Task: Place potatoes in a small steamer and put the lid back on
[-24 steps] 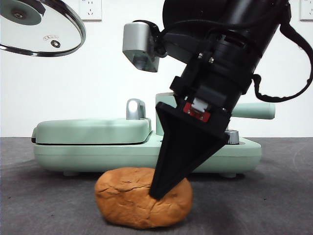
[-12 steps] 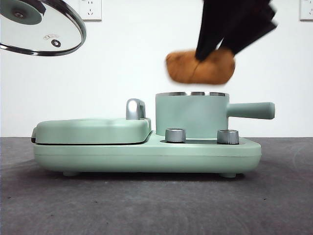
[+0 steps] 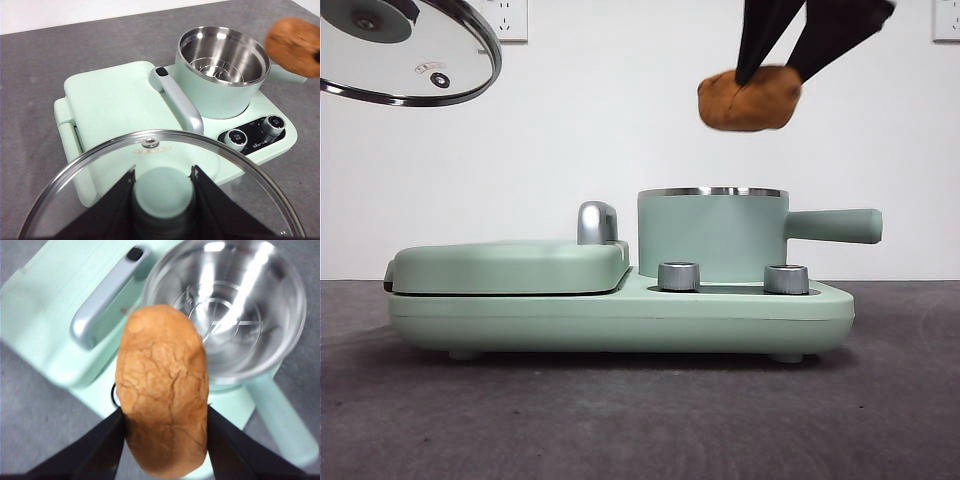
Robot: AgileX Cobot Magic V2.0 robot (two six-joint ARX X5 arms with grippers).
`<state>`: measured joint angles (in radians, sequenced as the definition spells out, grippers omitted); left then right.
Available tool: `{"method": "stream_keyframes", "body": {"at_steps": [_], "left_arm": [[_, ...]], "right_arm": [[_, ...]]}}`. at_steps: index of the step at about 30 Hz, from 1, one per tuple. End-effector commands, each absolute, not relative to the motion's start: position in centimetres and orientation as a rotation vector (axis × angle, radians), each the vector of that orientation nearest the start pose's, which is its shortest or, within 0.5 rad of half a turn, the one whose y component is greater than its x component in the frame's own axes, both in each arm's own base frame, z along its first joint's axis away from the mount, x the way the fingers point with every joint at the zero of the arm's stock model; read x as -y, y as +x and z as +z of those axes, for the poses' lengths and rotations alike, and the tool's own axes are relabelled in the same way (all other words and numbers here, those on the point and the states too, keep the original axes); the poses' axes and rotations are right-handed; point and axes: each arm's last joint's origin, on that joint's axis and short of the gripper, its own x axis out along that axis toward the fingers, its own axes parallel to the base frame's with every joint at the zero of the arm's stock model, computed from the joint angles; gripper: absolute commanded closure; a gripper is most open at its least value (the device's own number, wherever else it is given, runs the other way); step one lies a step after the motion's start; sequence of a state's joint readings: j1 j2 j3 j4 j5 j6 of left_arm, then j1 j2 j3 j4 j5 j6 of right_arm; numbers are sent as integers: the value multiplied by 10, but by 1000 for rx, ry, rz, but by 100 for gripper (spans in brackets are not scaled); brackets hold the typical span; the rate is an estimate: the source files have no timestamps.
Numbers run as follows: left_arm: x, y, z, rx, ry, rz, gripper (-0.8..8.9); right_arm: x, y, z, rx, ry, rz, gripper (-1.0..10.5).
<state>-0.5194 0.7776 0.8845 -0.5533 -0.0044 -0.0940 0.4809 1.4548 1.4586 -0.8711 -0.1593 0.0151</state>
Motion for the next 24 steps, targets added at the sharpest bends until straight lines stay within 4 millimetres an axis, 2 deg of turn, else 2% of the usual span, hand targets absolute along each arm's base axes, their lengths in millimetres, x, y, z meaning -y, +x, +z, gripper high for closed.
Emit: {"method": "stream_keyframes", "body": {"at_steps": [1,6,12,19,24], "left_arm": [[78,136,341,-413,18,-489,804],[78,136,341,-414,17,-488,804],[78,136,341,-415,15,-488,804],[78,136,341,-416,14,-488,804],[78,136,341,-416,15,-488,804]], "right_arm": [[-147,285,350,-878,-121,587,758],[-153,325,335,-913,-134,560,758],[-162,360,313,-947,-156,550,758],[-170,381,286,-972,-163,540,758],[-171,384,282,-964,-187,550,735]]}}
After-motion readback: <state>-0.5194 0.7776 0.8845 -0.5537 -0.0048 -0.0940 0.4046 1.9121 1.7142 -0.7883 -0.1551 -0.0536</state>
